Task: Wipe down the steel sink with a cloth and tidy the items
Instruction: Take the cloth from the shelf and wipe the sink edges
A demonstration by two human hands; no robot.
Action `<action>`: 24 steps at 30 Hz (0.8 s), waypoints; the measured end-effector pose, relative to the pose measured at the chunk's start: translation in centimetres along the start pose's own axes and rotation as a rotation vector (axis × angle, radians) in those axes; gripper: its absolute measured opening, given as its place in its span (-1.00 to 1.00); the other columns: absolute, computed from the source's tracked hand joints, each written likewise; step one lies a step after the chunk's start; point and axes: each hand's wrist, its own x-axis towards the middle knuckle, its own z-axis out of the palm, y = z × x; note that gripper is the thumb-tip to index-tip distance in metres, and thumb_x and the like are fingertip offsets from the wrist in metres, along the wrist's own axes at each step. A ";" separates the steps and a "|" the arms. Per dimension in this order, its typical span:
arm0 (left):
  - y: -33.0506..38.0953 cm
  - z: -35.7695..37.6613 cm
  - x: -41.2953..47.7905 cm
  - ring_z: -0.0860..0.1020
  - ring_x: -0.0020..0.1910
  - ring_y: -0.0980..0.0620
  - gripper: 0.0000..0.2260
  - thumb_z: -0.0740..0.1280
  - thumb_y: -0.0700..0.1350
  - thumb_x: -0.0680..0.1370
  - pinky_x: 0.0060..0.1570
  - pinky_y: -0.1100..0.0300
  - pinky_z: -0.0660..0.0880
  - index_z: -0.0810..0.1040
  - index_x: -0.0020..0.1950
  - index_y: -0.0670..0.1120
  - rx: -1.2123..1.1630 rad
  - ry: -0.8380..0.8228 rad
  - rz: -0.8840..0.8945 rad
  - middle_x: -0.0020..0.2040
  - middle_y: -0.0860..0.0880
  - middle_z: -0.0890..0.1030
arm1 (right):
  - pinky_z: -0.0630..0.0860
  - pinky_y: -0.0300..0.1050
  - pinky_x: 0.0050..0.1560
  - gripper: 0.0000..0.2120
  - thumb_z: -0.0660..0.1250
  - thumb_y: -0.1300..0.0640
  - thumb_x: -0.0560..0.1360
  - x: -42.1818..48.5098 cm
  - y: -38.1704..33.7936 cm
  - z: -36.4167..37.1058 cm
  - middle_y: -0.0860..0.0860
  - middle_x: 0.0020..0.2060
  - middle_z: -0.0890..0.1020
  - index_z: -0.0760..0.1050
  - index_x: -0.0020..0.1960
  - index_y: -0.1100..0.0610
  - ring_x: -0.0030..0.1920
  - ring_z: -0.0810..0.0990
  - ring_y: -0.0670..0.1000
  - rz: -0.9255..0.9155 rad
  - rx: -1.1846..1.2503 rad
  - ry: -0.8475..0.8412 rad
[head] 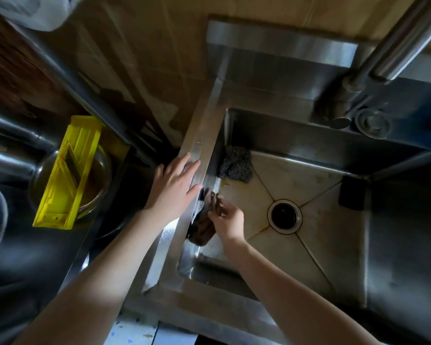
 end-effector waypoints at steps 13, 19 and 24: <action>-0.7 -0.1 0.5 0.29 0.43 -0.15 -0.60 0.31 0.00 0.53 0.35 -0.16 0.19 0.47 0.35 -0.06 -0.035 -0.022 0.055 0.48 -0.12 0.28 | 0.52 -0.27 0.03 -0.72 0.27 0.40 0.45 7.9 -5.2 0.5 0.10 -0.01 0.67 0.53 0.13 0.22 0.03 0.62 0.03 -0.251 -0.176 -0.027; -0.6 0.2 0.5 0.28 0.43 -0.16 -0.61 0.33 -0.04 0.52 0.33 -0.21 0.19 0.48 0.33 -0.06 -0.074 -0.008 0.028 0.48 -0.11 0.28 | 0.47 -0.09 0.26 -0.55 0.32 0.40 0.43 9.1 -4.2 0.3 0.09 0.13 0.63 0.47 0.31 0.19 0.16 0.59 0.03 -0.237 -0.168 -0.026; -0.5 0.2 0.5 0.33 0.41 -0.20 -0.64 0.36 -0.06 0.50 0.30 -0.24 0.23 0.52 0.30 -0.09 -0.092 -0.002 0.015 0.46 -0.14 0.32 | 0.53 -0.12 0.17 -0.61 0.33 0.44 0.37 4.5 2.3 1.6 0.12 0.04 0.66 0.55 0.17 0.22 0.07 0.63 0.07 -0.049 -0.227 -0.167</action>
